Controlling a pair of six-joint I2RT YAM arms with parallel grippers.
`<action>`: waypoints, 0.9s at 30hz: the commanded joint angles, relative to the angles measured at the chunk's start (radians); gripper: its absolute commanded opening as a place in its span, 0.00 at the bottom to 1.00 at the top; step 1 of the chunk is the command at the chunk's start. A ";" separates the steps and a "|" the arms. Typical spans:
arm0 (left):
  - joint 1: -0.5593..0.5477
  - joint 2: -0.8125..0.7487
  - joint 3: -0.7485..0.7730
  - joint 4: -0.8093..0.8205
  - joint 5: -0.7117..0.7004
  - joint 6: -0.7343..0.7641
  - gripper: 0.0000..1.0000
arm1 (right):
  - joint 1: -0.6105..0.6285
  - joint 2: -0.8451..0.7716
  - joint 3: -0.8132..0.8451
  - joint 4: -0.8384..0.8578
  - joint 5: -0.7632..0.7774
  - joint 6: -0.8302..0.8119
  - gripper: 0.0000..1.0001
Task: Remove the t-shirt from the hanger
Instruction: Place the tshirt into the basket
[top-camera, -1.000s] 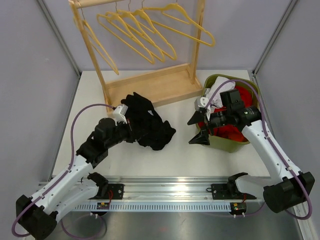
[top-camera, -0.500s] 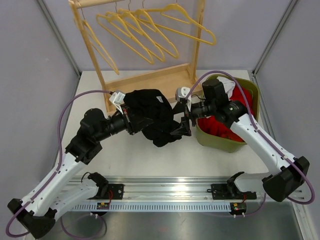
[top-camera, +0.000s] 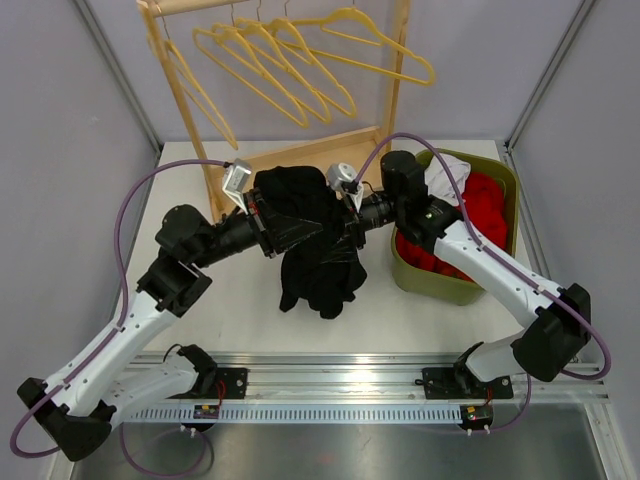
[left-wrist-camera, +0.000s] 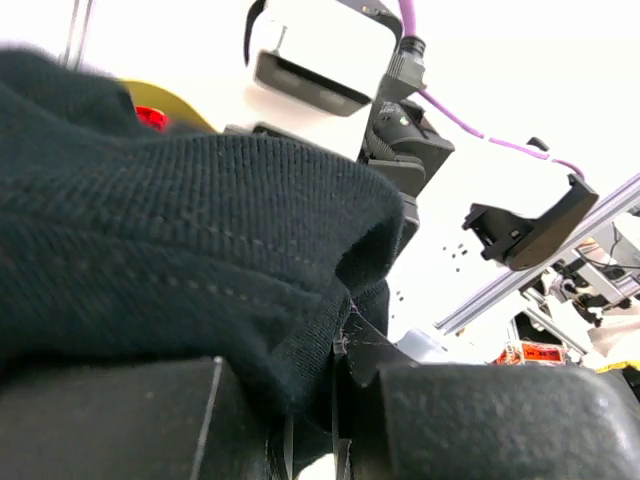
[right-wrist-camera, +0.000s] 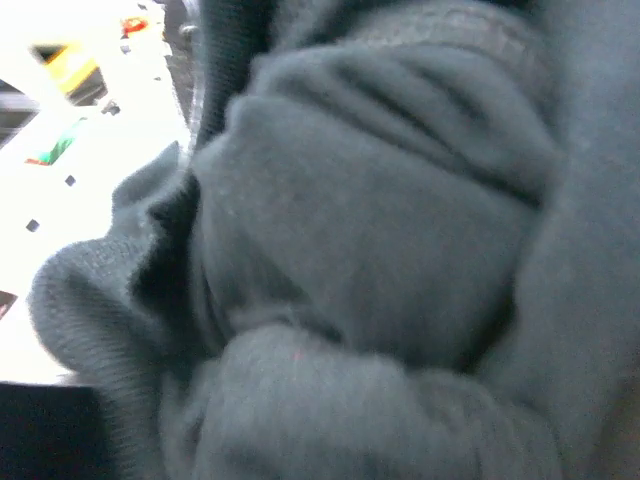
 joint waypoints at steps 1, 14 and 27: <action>-0.009 -0.007 0.044 0.176 0.014 -0.008 0.00 | 0.034 0.003 0.000 0.105 -0.065 0.122 0.59; -0.009 -0.226 0.000 -0.201 -0.159 0.203 0.91 | -0.173 -0.157 0.299 -0.817 0.143 -0.550 0.00; -0.009 -0.435 -0.123 -0.577 -0.606 0.489 0.99 | -0.481 -0.178 0.491 -0.695 0.386 -0.279 0.00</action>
